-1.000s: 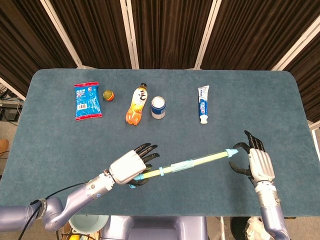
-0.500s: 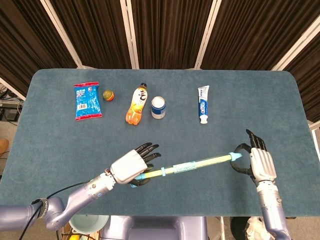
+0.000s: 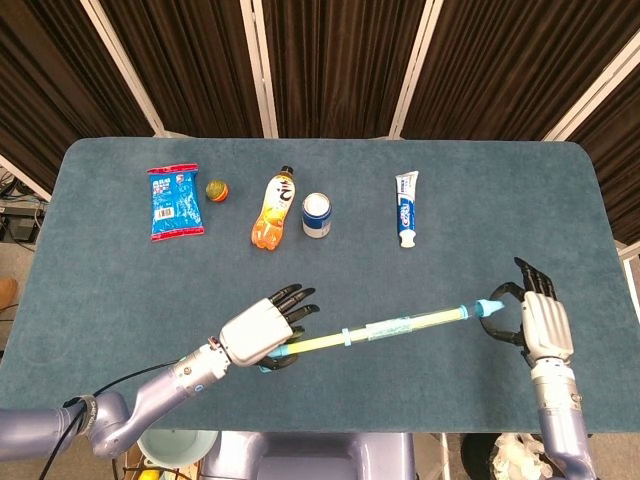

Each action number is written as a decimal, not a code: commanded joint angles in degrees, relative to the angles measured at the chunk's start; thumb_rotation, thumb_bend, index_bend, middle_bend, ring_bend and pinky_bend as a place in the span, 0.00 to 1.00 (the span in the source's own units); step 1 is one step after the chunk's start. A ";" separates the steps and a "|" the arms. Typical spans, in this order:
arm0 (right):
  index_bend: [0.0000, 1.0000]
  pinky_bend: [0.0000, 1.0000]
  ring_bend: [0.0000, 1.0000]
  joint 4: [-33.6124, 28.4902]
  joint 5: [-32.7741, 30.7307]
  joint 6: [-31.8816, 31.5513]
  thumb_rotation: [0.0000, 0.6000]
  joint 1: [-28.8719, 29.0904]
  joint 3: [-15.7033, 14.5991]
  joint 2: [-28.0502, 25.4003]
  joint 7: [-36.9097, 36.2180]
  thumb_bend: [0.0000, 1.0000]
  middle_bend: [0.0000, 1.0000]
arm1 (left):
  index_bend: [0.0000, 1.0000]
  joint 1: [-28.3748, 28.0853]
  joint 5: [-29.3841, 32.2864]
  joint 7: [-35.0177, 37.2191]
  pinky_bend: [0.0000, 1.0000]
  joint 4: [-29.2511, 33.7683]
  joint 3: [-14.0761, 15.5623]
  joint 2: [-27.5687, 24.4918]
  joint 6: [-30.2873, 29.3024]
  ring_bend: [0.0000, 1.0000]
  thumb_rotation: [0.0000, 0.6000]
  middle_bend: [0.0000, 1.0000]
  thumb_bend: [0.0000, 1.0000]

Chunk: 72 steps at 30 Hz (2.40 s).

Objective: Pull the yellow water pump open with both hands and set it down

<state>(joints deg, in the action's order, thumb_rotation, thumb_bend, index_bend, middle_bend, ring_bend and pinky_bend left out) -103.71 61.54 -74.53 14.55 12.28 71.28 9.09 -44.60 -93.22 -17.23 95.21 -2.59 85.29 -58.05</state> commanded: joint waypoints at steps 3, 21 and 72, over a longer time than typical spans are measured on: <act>0.76 0.00 0.00 0.41 -0.65 -0.22 1.00 0.07 0.42 -0.09 0.05 0.31 0.09 | 0.66 0.27 -0.27 -0.07 0.11 0.31 0.31 -0.56 -0.44 0.01 1.00 0.18 0.39; 0.77 0.00 0.00 3.17 -4.85 -2.41 1.00 -0.17 2.86 -0.85 1.32 0.32 0.09 | 0.66 3.54 -4.11 3.56 0.11 1.13 3.97 -7.58 -4.92 0.01 1.00 0.18 0.39; 0.10 0.00 0.00 3.90 -9.05 -2.16 1.00 -1.18 5.08 -4.45 0.43 0.25 0.00 | 0.08 8.89 -3.88 8.81 0.06 -0.38 6.14 -13.33 -7.56 0.00 1.00 0.02 0.13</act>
<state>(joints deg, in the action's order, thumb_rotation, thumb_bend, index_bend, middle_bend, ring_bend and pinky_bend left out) -99.65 52.27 -76.54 13.48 17.55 66.96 9.30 -35.98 -97.36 -8.26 94.64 3.54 72.01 -65.51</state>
